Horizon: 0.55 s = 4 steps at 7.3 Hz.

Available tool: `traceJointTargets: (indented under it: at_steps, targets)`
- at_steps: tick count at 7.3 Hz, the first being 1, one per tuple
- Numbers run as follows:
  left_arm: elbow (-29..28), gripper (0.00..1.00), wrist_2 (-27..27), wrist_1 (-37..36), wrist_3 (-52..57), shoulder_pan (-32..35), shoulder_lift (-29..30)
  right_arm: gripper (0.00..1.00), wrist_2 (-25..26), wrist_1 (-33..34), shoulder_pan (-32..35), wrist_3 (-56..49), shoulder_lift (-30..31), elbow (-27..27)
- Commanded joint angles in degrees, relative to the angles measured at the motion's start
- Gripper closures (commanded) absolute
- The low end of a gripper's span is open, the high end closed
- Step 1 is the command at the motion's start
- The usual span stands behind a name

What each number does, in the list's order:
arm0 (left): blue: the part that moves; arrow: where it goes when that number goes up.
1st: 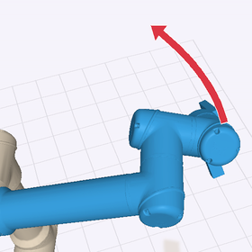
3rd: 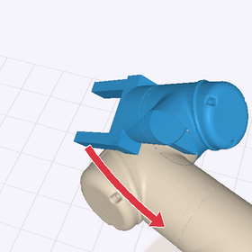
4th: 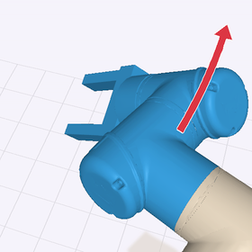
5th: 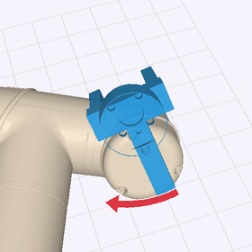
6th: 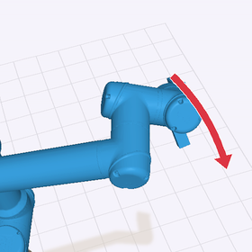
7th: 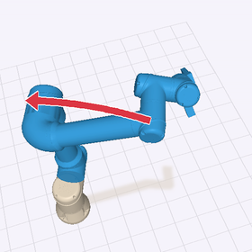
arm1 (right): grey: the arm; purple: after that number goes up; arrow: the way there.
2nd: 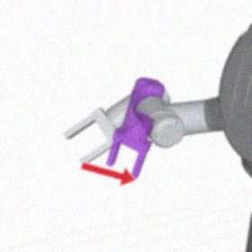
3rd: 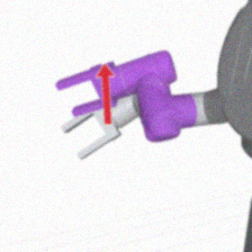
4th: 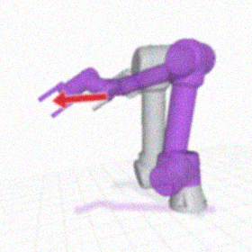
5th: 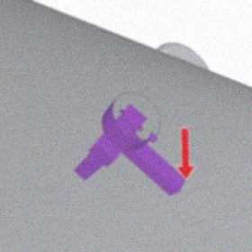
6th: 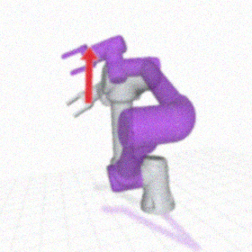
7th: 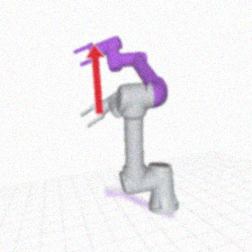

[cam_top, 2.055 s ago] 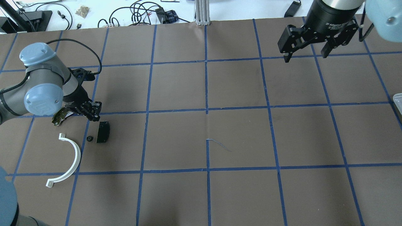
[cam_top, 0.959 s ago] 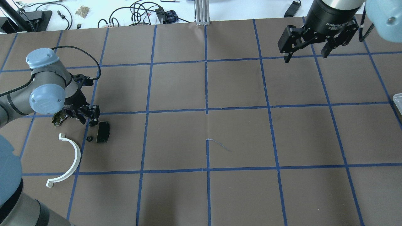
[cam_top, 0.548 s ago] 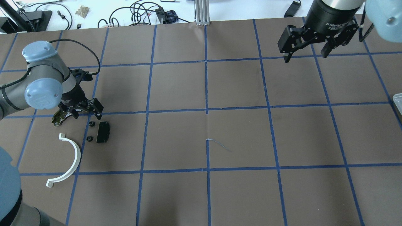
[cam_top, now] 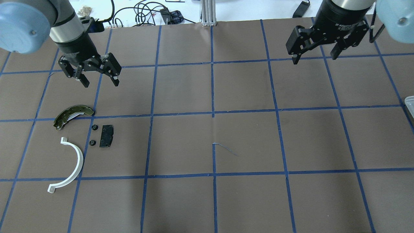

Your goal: Place bearing gear from tray to pile

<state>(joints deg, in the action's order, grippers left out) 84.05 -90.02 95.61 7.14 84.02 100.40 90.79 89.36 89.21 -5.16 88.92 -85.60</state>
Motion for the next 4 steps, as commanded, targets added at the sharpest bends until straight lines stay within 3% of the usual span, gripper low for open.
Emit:
traceJointTargets:
  at_steps: [1, 2, 4]
  targets:
    - [-2.14, 0.0, 0.45, 4.06, -3.55, 3.51, -8.08, 0.0, 0.0, 0.02, 0.0, -0.03, -0.06, 0.0]
    - [0.21, 0.01, 0.37, 2.92, -4.24, 4.65, -7.76, 0.0, 0.0, 0.02, 0.0, -0.03, -0.06, 0.0]
    - [6.63, 0.02, 0.01, -8.63, -7.04, 7.11, -11.01, 0.0, 0.0, 0.11, 0.0, -0.03, -0.06, 0.0]
